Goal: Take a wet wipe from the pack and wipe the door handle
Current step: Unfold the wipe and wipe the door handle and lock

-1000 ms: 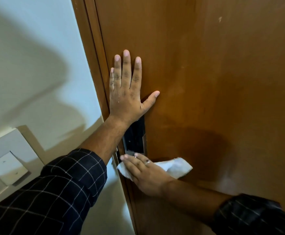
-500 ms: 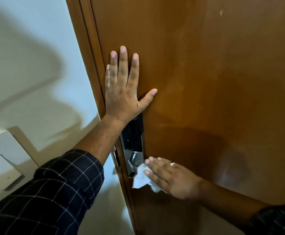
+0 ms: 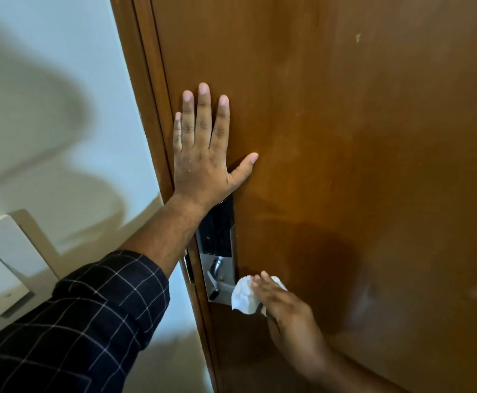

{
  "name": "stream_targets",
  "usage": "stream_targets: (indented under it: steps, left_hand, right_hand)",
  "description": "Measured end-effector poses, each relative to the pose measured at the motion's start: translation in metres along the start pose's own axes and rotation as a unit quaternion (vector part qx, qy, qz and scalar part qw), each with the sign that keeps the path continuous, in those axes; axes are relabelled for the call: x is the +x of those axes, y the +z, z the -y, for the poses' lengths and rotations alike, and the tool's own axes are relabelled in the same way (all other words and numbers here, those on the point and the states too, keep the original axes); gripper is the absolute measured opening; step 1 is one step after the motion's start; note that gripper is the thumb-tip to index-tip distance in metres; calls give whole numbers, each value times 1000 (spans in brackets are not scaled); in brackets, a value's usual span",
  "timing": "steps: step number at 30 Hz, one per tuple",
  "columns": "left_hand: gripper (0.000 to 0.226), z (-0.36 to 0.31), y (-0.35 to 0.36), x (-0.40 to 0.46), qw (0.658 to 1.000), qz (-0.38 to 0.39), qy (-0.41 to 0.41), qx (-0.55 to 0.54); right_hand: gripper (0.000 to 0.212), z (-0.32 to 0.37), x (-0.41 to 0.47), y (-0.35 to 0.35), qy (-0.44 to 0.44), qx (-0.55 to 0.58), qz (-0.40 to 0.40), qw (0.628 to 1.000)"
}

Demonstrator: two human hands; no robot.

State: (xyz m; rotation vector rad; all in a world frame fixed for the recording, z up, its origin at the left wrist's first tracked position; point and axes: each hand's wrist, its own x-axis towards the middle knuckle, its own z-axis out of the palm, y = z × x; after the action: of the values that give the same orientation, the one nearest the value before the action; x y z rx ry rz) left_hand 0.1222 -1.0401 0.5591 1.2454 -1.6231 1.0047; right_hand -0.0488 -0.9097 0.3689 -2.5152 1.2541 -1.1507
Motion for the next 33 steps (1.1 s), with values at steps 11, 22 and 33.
stream_targets:
  steps: [11, 22, 33]
  left_hand:
    - [89, 0, -1, 0, 1000, 12, 1, 5]
    - [89, 4, 0, -2, 1000, 19, 11, 3]
    - [85, 2, -12, -8, 998, 58, 10, -6]
  right_hand:
    - [38, -20, 60, 15, -420, -329, 162, 830]
    - [58, 24, 72, 33, -252, -353, 201, 878]
    - [55, -23, 23, -47, -141, -247, 185, 941]
